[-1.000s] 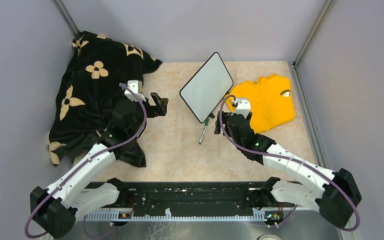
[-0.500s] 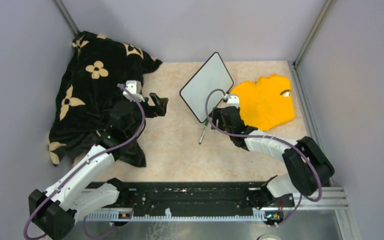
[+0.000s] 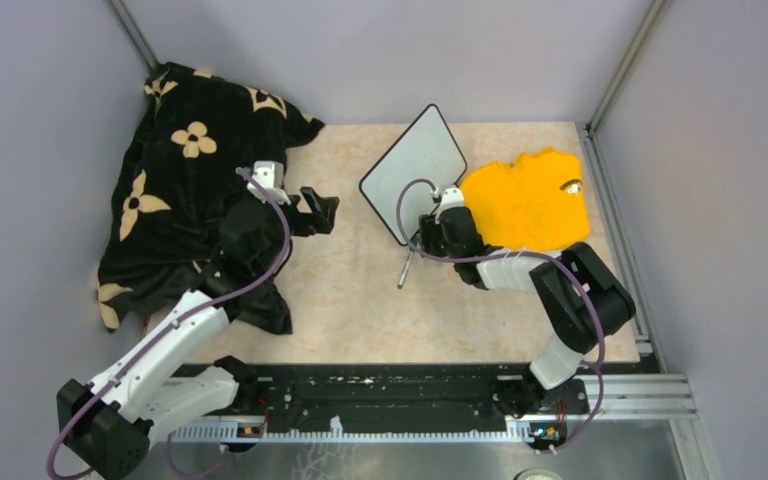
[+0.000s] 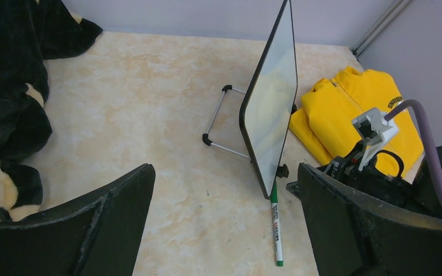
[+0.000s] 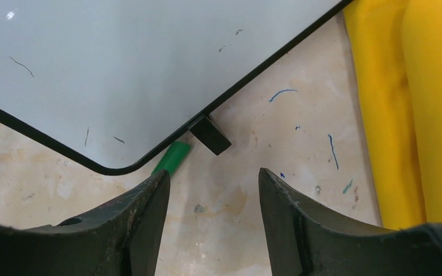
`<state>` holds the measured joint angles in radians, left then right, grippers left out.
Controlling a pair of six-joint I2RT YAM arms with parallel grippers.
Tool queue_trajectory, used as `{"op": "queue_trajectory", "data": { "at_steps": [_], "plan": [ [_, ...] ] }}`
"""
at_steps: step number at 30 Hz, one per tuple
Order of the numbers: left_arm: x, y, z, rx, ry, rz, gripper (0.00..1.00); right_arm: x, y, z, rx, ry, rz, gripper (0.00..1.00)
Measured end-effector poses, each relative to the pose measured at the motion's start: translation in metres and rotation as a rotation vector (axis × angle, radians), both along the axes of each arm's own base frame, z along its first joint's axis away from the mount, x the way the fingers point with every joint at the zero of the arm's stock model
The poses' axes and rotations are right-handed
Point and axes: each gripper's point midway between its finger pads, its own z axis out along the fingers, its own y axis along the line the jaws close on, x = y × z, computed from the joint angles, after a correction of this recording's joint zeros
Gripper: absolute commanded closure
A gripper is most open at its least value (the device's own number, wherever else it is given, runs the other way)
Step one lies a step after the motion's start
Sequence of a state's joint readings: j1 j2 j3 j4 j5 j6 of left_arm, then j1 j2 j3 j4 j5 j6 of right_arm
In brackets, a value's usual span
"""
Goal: Write a sentence on the whiteboard
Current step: Move the whiteboard stand to the center of the board.
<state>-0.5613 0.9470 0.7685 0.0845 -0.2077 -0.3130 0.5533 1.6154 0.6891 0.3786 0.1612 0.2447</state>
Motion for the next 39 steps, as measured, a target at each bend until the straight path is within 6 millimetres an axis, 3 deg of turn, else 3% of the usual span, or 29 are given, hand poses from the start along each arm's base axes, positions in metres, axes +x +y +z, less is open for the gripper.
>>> {"op": "queue_trajectory", "data": {
  "at_steps": [4,16,28,39],
  "plan": [
    [0.000,-0.001,0.000,-0.001,-0.001,-0.003,0.01,0.010,0.006,-0.001,-0.004,-0.015,0.030,0.48],
    [0.000,-0.001,0.001,-0.002,-0.003,-0.003,0.01,0.028,0.002,-0.011,-0.033,-0.014,0.049,0.55],
    [0.002,-0.002,-0.004,0.006,0.009,-0.003,0.01,0.032,0.011,-0.019,-0.048,-0.005,0.111,0.72],
    [0.002,-0.002,-0.004,0.004,0.009,-0.003,0.01,0.027,0.020,-0.019,-0.056,-0.009,0.123,0.78]
  ]
}}
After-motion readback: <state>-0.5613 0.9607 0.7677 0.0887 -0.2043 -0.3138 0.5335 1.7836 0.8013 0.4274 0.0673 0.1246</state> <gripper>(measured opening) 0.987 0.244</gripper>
